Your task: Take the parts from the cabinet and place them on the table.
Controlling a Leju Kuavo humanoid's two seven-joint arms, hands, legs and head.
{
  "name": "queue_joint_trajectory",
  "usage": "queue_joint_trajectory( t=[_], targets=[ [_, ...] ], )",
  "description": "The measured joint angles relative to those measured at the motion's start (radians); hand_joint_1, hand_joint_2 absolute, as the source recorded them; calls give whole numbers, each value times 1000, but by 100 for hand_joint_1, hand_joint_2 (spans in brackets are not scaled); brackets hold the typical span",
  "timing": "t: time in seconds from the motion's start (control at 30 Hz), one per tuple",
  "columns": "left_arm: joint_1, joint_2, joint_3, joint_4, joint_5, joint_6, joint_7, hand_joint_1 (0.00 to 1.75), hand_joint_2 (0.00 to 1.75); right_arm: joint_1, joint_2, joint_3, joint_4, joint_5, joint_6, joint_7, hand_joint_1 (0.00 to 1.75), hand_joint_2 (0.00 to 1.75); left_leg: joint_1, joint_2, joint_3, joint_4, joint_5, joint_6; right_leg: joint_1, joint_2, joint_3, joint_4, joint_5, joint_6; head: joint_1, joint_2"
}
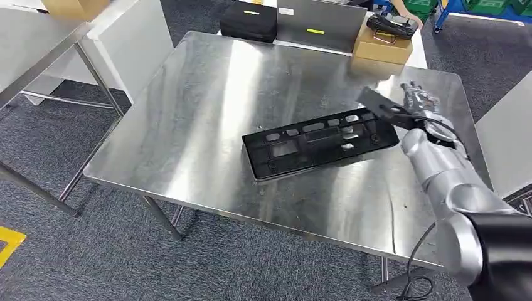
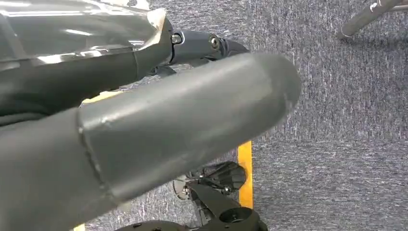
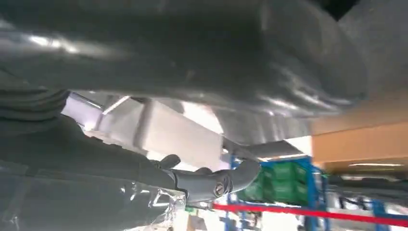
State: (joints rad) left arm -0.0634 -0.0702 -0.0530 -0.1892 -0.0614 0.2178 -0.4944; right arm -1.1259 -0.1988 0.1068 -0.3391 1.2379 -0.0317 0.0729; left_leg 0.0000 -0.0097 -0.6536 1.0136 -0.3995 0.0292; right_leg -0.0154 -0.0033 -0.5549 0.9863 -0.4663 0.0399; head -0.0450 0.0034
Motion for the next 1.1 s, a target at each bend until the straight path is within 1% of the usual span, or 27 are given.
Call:
queue_joint_trajectory(
  t=[0.13, 0.27, 0.43, 0.57, 0.7, 0.8, 0.83, 0.9, 0.93, 0.97, 1.0, 1.03, 1.07, 1.1],
  targets=[
    [0, 0, 3, 0, 0, 0, 0, 0, 0, -4, -15, -19, 7, 0, 3, 3, 0, 0, 0, 0, 0, 0, 0, 0, 0, 0, 0, 0, 0, 0, -1, 0],
    [0, 0, 6, 0, -1, 0, 0, 0, 0, -9, -17, -27, 13, 0, 12, 12, 0, 0, 1, 0, 1, 0, 0, 0, 0, 0, 0, 0, 0, 0, 0, 0],
    [0, 0, 15, 0, 0, -3, 0, 0, 0, -12, -33, -40, 22, 5, 50, 63, 0, 0, 1, 0, 1, 0, 0, 0, 0, 0, 0, 0, 0, 0, 0, 0],
    [-1, 0, 24, 0, 6, -3, 0, 0, 0, -11, -47, -59, 31, 17, 91, 116, 0, 0, 0, 1, 1, 0, 0, 0, 0, 0, 0, 0, 0, 0, 0, 0],
    [1, -1, 35, 0, 20, -3, -15, 0, 0, -16, -70, -59, 34, 101, 77, 188, 0, 0, 0, 0, 0, 0, 1, 1, 0, -1, 0, 0, 0, 0, 0, 0],
    [8, -7, 53, 0, 39, 12, -22, 0, 0, -22, -124, -59, 32, 129, -3, 196, 0, 0, 0, -3, 0, 0, 1, 1, -1, -3, -1, -1, 0, 0, -1, 0],
    [11, -10, 58, 0, 46, 19, -26, 0, 0, -24, -151, -59, 32, 134, -41, 194, 0, 0, 0, -6, 0, 1, 1, 1, -1, -5, 0, -1, -2, 3, -1, 0],
    [16, -19, 75, 0, 66, 29, -32, 0, 0, -22, -221, -60, 32, 136, -116, 177, 0, 0, -1, -11, 0, 1, 0, 3, -2, -10, 1, -1, -3, 5, 0, 0],
    [17, -22, 84, 0, 75, 35, -35, 0, 0, -17, -264, -66, 32, 133, -157, 167, 0, 0, -1, -12, 0, 1, 0, 4, -4, -12, 0, -2, -4, 8, -1, 0],
    [18, -27, 92, 0, 82, 36, -36, 0, 0, -2, -304, -76, 32, 121, -200, 160, 0, 0, -1, -14, 2, 2, -3, 7, -5, -15, -4, -3, -5, 7, -1, 0],
    [19, -32, 100, 1, 86, 40, -36, 0, 0, 21, -349, -90, 32, 98, -252, 151, 0, 0, -1, -17, 3, 2, -4, 10, -5, -18, 0, -5, -8, 12, -1, 0],
    [20, -35, 104, 1, 90, 45, -35, 0, 0, 54, -377, -102, 32, 79, -289, 143, 0, 0, 0, -20, 5, 2, -5, 11, -4, -21, 3, -7, -9, 14, 0, 0],
    [22, -40, 113, 1, 93, 53, -29, 0, 0, 94, -425, -131, 33, 41, -352, 133, 0, 0, 0, -23, 5, 2, -7, 13, -3, -24, 8, -8, -10, 15, 0, 0],
    [24, -43, 119, 1, 96, 58, -24, 0, 0, 137, -456, -154, 34, 16, -396, 130, 0, 0, 0, -24, 5, 1, -7, 13, -3, -24, 18, -8, -11, 17, 0, 0]
  ],
)
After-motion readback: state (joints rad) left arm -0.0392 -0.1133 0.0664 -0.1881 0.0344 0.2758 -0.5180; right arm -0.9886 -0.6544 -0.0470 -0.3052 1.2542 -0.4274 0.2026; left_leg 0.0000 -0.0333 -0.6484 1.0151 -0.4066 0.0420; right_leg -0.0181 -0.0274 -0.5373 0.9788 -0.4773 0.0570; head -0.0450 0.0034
